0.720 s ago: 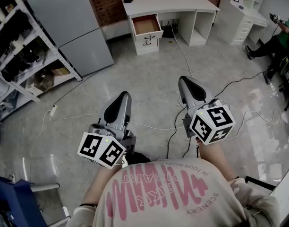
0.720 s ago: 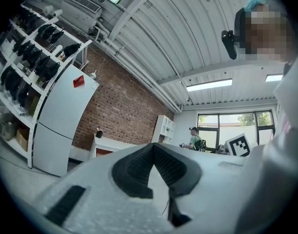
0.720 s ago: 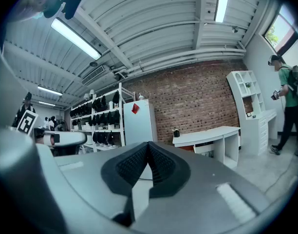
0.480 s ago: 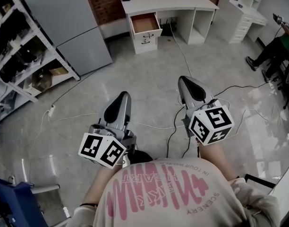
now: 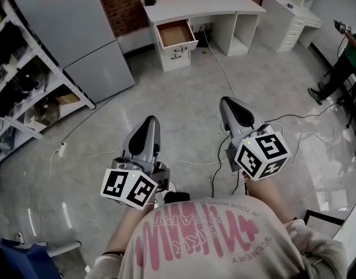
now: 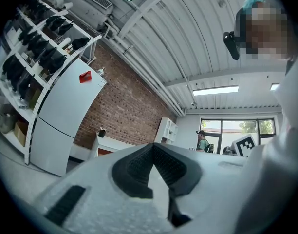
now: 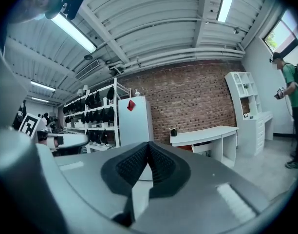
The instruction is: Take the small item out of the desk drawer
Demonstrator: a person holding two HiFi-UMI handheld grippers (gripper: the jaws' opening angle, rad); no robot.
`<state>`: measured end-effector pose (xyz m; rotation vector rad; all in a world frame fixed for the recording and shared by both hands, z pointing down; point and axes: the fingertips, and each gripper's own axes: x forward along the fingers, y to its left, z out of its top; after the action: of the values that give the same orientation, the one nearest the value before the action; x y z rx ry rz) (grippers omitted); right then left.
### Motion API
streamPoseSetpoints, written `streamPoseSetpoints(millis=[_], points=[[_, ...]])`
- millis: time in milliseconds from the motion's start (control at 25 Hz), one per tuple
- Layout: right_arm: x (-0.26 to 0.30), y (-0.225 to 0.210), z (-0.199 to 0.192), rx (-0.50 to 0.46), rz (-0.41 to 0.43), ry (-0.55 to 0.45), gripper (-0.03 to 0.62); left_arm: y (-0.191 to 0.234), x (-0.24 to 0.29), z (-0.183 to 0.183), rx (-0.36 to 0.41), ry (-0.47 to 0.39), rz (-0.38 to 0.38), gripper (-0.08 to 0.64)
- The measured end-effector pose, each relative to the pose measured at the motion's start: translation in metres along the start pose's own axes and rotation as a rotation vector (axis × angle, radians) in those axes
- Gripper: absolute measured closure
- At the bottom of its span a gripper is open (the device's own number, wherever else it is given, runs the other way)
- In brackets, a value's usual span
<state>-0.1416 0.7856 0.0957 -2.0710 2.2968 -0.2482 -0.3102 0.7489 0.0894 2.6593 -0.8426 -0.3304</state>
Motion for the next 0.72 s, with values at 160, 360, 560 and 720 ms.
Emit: streamPoseSetpoints(millis=[160, 360, 560, 720], points=[[0.039, 0.016, 0.008, -0.015, -0.01, -0.002, 0.581, 0.033, 0.012, 0.022, 0.006, -0.001, -0.027, 0.557], [0.087, 0.043, 0.013, -0.007, -0.013, -0.013, 0.58, 0.082, 0.016, 0.059, 0.031, -0.029, -0.031, 0.557], [0.124, 0.067, 0.017, -0.003, -0.026, -0.039, 0.581, 0.122, 0.018, 0.079, 0.044, -0.02, -0.061, 0.557], [0.142, 0.079, 0.023, -0.008, -0.048, -0.06, 0.581, 0.145, 0.022, 0.094, 0.042, -0.021, -0.087, 0.557]])
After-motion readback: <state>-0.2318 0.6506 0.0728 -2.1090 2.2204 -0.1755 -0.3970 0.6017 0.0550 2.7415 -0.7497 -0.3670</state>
